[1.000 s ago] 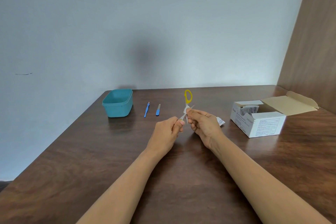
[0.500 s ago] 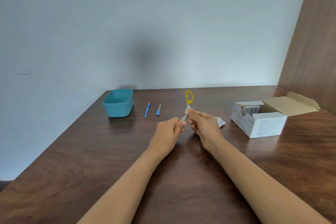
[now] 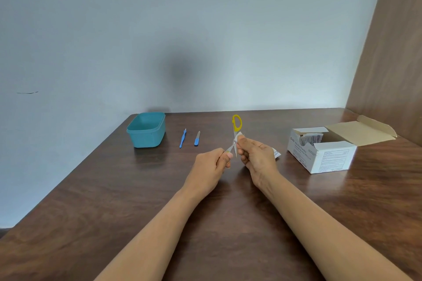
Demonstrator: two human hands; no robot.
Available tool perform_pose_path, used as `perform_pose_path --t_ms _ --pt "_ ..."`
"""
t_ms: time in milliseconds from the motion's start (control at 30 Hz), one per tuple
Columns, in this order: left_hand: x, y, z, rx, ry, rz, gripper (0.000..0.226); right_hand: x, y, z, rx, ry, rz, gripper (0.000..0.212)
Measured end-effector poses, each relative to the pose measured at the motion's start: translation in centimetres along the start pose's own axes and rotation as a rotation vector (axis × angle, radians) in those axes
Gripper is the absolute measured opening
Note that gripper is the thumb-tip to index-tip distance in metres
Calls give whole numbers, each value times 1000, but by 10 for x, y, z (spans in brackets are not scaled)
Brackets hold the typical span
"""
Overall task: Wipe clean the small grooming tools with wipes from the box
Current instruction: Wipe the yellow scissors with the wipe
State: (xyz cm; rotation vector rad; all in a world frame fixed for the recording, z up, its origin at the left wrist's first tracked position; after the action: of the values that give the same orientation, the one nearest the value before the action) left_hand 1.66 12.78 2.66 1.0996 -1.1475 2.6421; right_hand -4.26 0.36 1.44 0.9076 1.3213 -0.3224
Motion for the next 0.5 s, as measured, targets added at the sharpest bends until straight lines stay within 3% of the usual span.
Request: perform_pose_path --t_ms 133,500 --pt "-5 -1 1 21 -21 2 36 2 4 0 -94 7 -124 16" --pt "4 5 -1 -53 7 -9 36 -2 -2 0 33 12 85 22"
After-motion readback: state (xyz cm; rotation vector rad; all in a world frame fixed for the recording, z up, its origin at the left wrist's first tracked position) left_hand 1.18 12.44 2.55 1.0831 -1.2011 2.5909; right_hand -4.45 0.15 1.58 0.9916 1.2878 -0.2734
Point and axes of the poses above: each hand's wrist, its own z-axis towards the middle knuckle, its own y-axis out of the palm, x = y × z, the point moved 5 cm from there along z, towards the middle knuckle
